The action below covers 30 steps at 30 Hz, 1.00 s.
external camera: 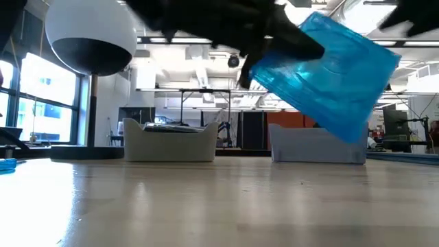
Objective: Pick & place jewel cases by type
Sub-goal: Put the middle left blue CD case into the black bin
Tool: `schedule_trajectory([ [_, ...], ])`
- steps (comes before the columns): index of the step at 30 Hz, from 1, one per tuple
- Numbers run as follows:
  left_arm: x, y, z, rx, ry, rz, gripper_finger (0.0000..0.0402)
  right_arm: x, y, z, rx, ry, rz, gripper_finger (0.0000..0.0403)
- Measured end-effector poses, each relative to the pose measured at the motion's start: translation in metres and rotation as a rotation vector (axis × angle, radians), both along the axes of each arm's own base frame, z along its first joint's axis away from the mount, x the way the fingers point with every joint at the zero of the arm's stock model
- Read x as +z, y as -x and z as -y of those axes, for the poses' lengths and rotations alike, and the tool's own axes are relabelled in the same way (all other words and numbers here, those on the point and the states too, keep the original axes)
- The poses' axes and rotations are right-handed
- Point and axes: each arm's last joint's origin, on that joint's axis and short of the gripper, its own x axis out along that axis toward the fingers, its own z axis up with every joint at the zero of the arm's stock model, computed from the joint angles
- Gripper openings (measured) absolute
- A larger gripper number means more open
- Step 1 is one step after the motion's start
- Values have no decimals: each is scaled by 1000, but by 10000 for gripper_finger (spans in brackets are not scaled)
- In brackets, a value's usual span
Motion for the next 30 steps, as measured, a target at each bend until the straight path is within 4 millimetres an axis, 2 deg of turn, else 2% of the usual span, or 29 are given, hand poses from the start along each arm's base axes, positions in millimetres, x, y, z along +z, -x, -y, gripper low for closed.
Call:
schedule_trajectory([
  [3,27,-15,-17,82,-198,-114,27,11,15,11,-26,-317,-182,201],
  [6,47,-27,-36,127,-379,-252,29,8,27,17,-61,-518,-346,201],
  [10,62,-48,-64,147,-549,-308,14,-12,37,25,-148,-620,-478,201],
  [13,70,-64,-87,150,-657,-273,10,-34,43,30,-208,-639,-531,201],
  [17,61,-78,-114,125,-830,-324,27,-60,49,37,-215,-658,-598,201],
  [20,52,-81,-128,113,-857,-372,40,-72,52,39,-216,-697,-641,201],
  [25,33,-76,-145,54,-830,-500,44,-78,54,40,-225,-712,-648,201],
  [30,24,-77,-146,60,-846,-545,45,-77,52,39,-199,-716,-617,201],
])
